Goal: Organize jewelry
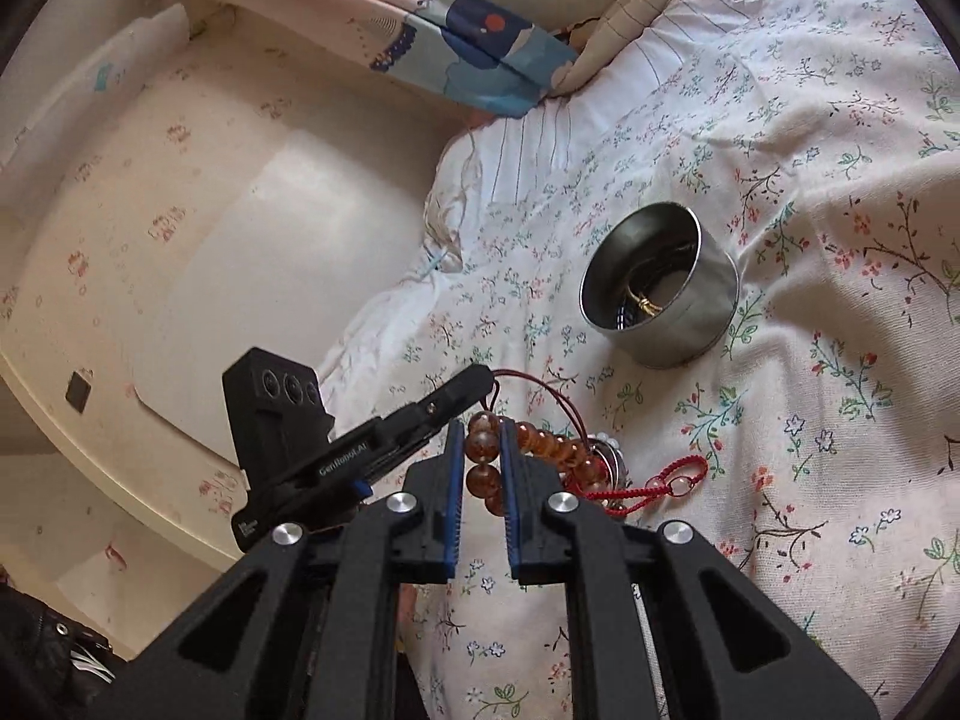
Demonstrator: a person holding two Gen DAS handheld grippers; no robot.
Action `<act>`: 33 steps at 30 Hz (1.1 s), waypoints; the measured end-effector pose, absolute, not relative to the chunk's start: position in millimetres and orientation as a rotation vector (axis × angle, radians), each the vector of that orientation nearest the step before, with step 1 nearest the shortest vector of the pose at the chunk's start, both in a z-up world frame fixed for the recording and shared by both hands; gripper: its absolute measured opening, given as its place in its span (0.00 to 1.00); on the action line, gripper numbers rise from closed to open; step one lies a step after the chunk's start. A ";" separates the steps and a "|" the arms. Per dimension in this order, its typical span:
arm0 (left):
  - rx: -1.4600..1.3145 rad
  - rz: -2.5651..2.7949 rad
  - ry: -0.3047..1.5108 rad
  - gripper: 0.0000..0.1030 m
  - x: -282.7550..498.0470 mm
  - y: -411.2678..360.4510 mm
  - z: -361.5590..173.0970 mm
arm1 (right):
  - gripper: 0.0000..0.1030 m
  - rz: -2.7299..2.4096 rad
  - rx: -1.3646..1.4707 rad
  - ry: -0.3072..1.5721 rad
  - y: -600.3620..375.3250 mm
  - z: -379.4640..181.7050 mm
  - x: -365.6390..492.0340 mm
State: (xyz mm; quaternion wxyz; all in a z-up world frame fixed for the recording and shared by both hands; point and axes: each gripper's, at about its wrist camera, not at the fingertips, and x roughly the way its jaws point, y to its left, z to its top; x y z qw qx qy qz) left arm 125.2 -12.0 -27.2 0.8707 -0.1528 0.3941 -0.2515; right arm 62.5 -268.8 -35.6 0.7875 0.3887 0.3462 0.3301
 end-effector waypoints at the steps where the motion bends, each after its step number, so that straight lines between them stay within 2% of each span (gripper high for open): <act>1: -0.324 -0.532 0.822 0.03 124.6 -12.5 -26.5 | 0.12 0.715 0.851 0.735 -272.2 -35.0 63.0; 15: -0.399 -0.649 0.778 0.03 113.1 -19.3 -11.3 | 0.12 0.848 0.962 0.560 -289.4 -17.6 56.0; 19: -0.406 -0.643 0.788 0.03 114.1 -18.7 -12.3 | 0.12 0.706 0.856 0.730 -277.6 -32.6 64.9; 24: -0.372 -0.621 0.803 0.03 116.1 -21.0 -15.8 | 0.12 0.787 0.903 0.609 -284.2 -19.0 57.2; 28: -0.354 -0.622 0.806 0.03 115.8 -23.8 -16.3 | 0.12 0.739 0.895 0.651 -286.5 -25.1 59.6; 30: -0.354 -0.619 0.804 0.03 115.5 -23.3 -16.4 | 0.25 0.677 0.828 0.702 -281.6 -25.9 61.8; 31: -0.355 -0.617 0.805 0.03 115.8 -22.6 -16.7 | 0.45 0.619 0.770 0.740 -276.1 -27.6 64.4; 32: -0.357 -0.615 0.807 0.03 116.4 -22.2 -16.9 | 0.53 0.558 0.700 0.788 -268.7 -31.5 68.0; 33: -0.359 -0.614 0.807 0.03 117.1 -21.9 -17.2 | 0.53 0.515 0.634 0.841 -260.6 -37.9 72.7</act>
